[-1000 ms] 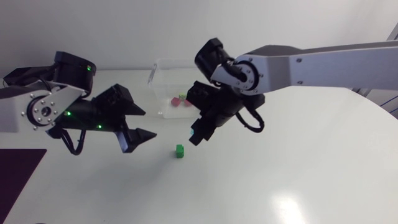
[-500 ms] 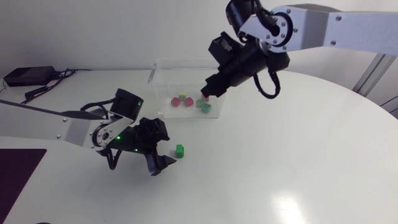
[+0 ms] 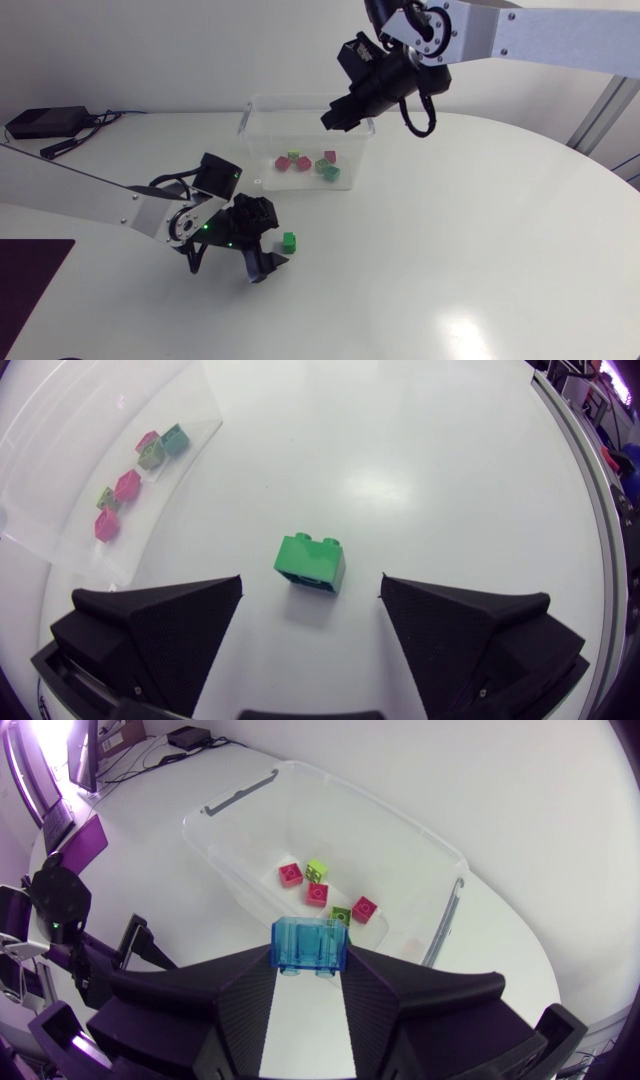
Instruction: Place the duplo bricks in the container
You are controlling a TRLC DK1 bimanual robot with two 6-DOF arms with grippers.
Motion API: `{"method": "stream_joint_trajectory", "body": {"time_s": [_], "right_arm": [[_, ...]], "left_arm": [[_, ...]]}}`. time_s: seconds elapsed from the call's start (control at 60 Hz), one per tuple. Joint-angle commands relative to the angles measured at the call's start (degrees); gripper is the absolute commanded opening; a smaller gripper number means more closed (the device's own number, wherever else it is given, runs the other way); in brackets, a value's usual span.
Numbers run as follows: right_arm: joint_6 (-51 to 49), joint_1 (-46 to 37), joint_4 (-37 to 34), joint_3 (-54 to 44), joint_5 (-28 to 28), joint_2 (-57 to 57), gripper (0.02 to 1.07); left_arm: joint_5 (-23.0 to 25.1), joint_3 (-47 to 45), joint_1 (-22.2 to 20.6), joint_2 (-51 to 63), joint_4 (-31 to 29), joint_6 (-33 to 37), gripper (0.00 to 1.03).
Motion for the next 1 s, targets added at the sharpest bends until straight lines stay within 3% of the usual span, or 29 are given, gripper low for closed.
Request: {"method": "stream_joint_trajectory", "body": {"time_s": [0.0, 0.117, 0.4, 0.467, 0.55, 0.683, 0.983], "right_arm": [[1.55, -0.86, 0.16, 2.48, -0.33, 1.78, 0.29], [1.46, -1.39, -0.11, 3.98, -0.59, 2.84, 0.29], [0.85, -1.65, -1.16, 5.73, -1.65, 4.07, 0.29], [0.67, -1.83, -1.34, 6.09, -1.74, 4.33, 0.29], [0.41, -2.09, -1.51, 6.88, -1.91, 4.86, 0.29], [0.59, -2.53, -1.6, 8.46, -2.09, 6.27, 0.29], [1.9, -3.85, -1.86, 14.08, -2.09, 11.28, 0.29]], "left_arm": [[0.18, 1.73, -0.34, 1.47, 0.51, 1.9, 0.96], [0.18, 3.22, -0.69, 1.91, -0.45, 2.69, 0.94], [1.5, 9.37, -2.71, 6.57, -9.68, 7.87, 0.93], [1.67, 10.43, -2.89, 7.19, -10.74, 8.4, 0.87], [1.94, 12.1, -2.97, 8.07, -13.11, 8.84, 0.68], [2.29, 12.8, -2.89, 8.24, -14.87, 9.02, 0.21], [2.38, 11.31, -0.95, 3.5, -20.93, 10.86, 0.2]]}}
